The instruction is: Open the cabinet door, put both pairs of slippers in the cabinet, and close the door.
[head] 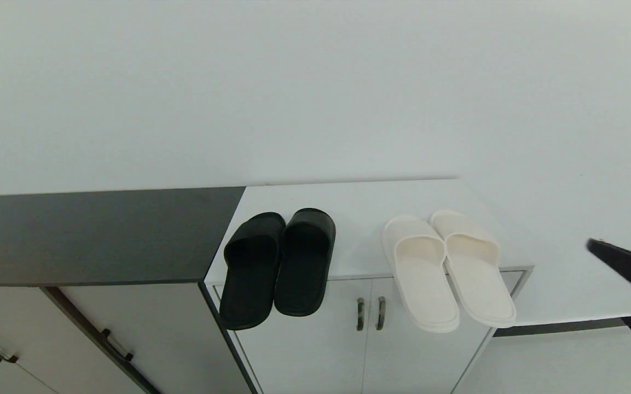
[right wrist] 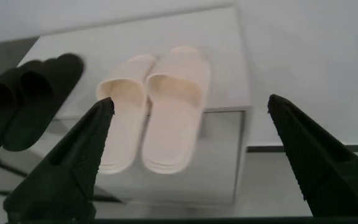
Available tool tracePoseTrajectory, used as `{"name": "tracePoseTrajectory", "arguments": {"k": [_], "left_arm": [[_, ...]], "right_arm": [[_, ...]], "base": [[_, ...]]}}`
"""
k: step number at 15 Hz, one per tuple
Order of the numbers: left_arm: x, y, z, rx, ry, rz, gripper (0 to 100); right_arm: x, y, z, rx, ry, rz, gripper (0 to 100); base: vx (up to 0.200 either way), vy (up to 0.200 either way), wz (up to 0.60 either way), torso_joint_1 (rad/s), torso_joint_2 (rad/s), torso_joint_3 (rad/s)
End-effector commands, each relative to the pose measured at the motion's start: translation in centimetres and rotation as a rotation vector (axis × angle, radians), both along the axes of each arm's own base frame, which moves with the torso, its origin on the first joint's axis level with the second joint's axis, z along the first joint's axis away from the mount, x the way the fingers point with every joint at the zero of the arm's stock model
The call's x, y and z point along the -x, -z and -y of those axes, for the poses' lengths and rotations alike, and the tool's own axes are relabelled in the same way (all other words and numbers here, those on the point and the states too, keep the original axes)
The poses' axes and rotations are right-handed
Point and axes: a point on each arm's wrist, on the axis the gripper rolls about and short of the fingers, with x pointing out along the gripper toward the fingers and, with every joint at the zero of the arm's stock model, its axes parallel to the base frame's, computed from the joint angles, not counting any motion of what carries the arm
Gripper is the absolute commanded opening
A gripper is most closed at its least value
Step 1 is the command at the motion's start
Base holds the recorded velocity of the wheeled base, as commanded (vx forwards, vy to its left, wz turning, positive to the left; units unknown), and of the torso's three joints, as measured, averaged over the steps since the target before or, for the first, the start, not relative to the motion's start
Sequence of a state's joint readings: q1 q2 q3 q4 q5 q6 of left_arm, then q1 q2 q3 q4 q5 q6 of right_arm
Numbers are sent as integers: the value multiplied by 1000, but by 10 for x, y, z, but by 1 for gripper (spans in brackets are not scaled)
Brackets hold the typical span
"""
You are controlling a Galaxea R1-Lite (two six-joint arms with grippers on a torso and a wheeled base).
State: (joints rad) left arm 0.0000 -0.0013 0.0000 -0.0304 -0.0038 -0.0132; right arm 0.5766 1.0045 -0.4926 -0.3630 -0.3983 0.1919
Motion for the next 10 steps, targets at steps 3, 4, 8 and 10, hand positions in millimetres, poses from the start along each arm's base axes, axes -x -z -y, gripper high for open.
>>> {"name": "tracePoseTrajectory", "arguments": {"k": [3, 4, 8, 10], "left_arm": [[0, 0, 0, 1, 1, -1, 0], [0, 0, 0, 1, 1, -1, 0], [0, 0, 0, 1, 1, -1, 0], [0, 0, 0, -1, 2, -1, 0]], "right_arm": [[-40, 24, -48, 46, -39, -93, 100], [-45, 27, -52, 31, -34, -97, 100], [-62, 35, -63, 30, 29, -97, 100], [-77, 39, -66, 17, 79, -118, 100]], "base": [[0, 0, 0, 0, 0, 0], [0, 0, 0, 0, 0, 0], [0, 0, 0, 0, 0, 0], [0, 0, 0, 0, 0, 0]]}}
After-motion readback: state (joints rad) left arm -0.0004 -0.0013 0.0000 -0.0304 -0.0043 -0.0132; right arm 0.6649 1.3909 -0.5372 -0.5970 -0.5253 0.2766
